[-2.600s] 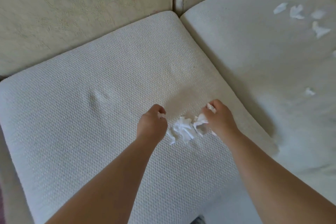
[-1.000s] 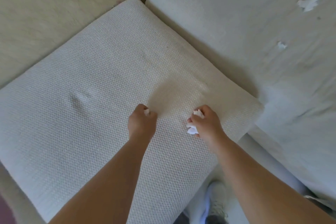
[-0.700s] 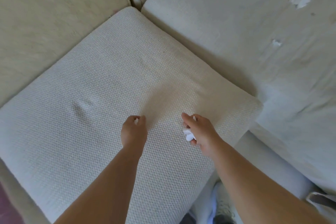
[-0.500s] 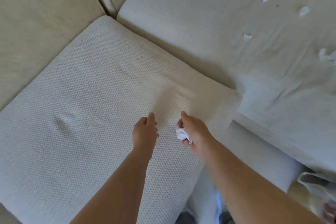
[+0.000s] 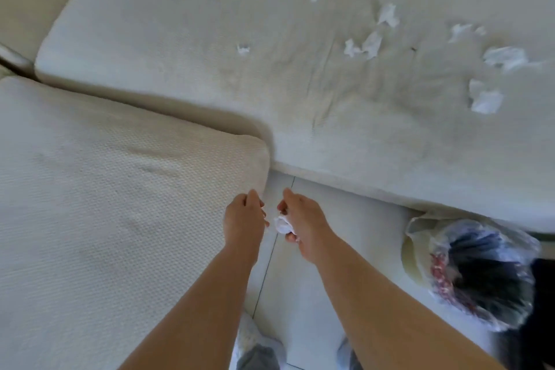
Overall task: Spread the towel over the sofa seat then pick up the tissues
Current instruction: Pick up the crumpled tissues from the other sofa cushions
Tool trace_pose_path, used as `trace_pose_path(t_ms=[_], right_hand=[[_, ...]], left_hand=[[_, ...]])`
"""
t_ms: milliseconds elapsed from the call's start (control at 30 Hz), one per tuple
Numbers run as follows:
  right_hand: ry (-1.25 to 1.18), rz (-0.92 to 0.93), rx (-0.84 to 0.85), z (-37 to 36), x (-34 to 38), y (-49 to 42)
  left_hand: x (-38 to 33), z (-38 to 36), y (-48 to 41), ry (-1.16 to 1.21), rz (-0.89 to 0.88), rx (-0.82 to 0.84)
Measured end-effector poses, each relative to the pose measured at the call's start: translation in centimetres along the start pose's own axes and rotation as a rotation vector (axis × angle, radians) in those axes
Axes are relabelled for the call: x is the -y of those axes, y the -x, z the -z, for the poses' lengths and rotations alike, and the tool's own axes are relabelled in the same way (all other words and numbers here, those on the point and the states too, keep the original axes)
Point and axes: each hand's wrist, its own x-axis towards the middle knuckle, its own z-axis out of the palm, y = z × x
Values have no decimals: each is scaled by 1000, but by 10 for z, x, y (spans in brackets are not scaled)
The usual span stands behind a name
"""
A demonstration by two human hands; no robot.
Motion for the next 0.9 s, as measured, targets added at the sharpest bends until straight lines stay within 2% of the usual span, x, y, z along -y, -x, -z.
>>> trace_pose_path(t_ms=[100, 233, 333, 433, 667, 833, 900], right_hand=[[-64, -48, -32, 70, -21, 2], [-183, -125, -158, 187, -57, 2], [-287, -185, -258, 269, -88, 4], [-400, -172, -317, 335, -118, 6], [-650, -308, -396, 423, -173, -6], [-649, -335, -410, 458, -191, -20], [-694, -324, -438, 467, -196, -31]], left_hand=[[4, -68, 29, -40, 29, 65], [5, -183, 84, -118, 35, 231], [8, -266, 124, -216, 7, 350], [18, -337, 158, -363, -20, 448], [45, -434, 198, -524, -11, 571], [51, -477, 208, -583, 94, 588], [53, -491, 206, -592, 199, 587]])
